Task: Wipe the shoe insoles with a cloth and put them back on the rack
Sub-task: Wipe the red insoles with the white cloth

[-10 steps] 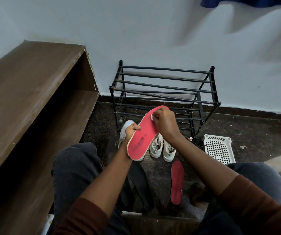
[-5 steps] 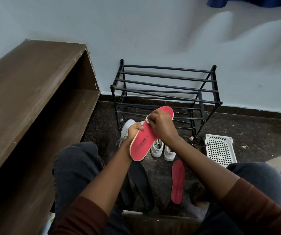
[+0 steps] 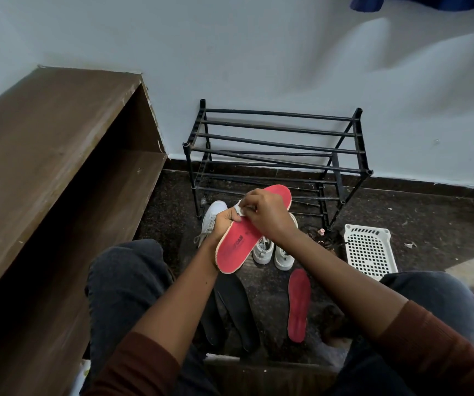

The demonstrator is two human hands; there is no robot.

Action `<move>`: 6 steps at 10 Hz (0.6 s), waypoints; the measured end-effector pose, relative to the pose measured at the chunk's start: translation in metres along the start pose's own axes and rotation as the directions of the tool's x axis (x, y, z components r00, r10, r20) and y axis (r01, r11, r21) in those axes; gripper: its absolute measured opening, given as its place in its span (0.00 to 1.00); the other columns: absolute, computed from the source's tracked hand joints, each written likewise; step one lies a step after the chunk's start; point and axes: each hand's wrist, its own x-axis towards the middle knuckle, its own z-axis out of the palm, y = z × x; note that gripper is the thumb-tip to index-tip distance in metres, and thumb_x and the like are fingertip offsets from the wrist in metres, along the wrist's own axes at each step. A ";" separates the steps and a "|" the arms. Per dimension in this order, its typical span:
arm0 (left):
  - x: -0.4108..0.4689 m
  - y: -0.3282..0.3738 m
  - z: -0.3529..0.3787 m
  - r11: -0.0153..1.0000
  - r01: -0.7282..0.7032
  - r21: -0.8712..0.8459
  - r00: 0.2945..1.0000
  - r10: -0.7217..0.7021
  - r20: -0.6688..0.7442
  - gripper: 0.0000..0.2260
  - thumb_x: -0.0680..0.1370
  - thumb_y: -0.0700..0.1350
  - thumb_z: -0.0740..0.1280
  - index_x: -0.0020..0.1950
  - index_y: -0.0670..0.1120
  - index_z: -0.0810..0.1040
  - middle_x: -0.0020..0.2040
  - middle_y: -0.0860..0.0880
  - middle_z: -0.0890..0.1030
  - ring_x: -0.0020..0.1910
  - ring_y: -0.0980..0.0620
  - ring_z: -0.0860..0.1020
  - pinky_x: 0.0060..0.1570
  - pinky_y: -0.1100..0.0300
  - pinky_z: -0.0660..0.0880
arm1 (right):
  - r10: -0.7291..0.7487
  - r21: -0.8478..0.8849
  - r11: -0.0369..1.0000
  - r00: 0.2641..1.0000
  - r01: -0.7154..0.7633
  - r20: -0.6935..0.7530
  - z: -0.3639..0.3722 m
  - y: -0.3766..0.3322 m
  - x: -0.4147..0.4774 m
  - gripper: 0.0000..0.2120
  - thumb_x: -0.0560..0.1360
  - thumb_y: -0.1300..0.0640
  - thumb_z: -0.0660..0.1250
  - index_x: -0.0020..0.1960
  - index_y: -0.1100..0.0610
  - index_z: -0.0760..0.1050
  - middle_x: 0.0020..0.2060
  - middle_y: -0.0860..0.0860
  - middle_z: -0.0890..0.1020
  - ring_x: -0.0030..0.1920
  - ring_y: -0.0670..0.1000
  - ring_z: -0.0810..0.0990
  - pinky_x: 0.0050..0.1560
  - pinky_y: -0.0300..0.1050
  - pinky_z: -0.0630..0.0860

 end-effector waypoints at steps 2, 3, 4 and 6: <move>-0.042 0.026 0.016 0.984 0.152 -0.094 0.983 -0.141 0.117 0.04 0.64 0.37 0.56 0.31 0.37 0.68 0.21 0.44 0.74 0.19 0.48 0.74 0.34 0.55 0.65 | 0.056 -0.121 0.991 0.998 -0.056 -0.005 -0.005 0.015 0.010 0.08 0.74 0.67 0.63 0.47 0.67 0.80 0.49 0.62 0.80 0.49 0.60 0.78 0.51 0.47 0.71; -0.030 0.018 0.009 0.991 0.124 -0.049 0.990 -0.121 0.074 0.12 0.67 0.32 0.51 0.30 0.37 0.73 0.23 0.43 0.76 0.20 0.49 0.76 0.27 0.61 0.73 | 0.150 -0.108 0.982 0.986 -0.158 -0.076 -0.010 0.025 0.014 0.08 0.73 0.67 0.63 0.46 0.66 0.81 0.46 0.61 0.80 0.47 0.60 0.79 0.50 0.51 0.74; -0.014 0.009 0.005 0.981 0.036 -0.191 0.999 -0.029 0.043 0.32 0.76 0.26 0.44 0.16 0.42 0.71 0.23 0.43 0.72 0.19 0.51 0.74 0.21 0.64 0.72 | 0.157 -0.057 0.985 0.982 -0.164 -0.100 -0.010 0.023 0.012 0.07 0.72 0.68 0.64 0.44 0.65 0.82 0.46 0.59 0.81 0.47 0.58 0.79 0.51 0.50 0.75; -0.046 0.031 0.020 0.956 0.103 -0.275 0.986 -0.062 0.154 0.14 0.59 0.36 0.52 0.18 0.39 0.74 0.18 0.47 0.73 0.16 0.53 0.72 0.22 0.67 0.70 | 0.052 0.026 0.998 0.999 -0.052 0.007 0.001 0.002 -0.003 0.07 0.71 0.68 0.66 0.45 0.64 0.82 0.48 0.58 0.82 0.48 0.55 0.79 0.45 0.34 0.66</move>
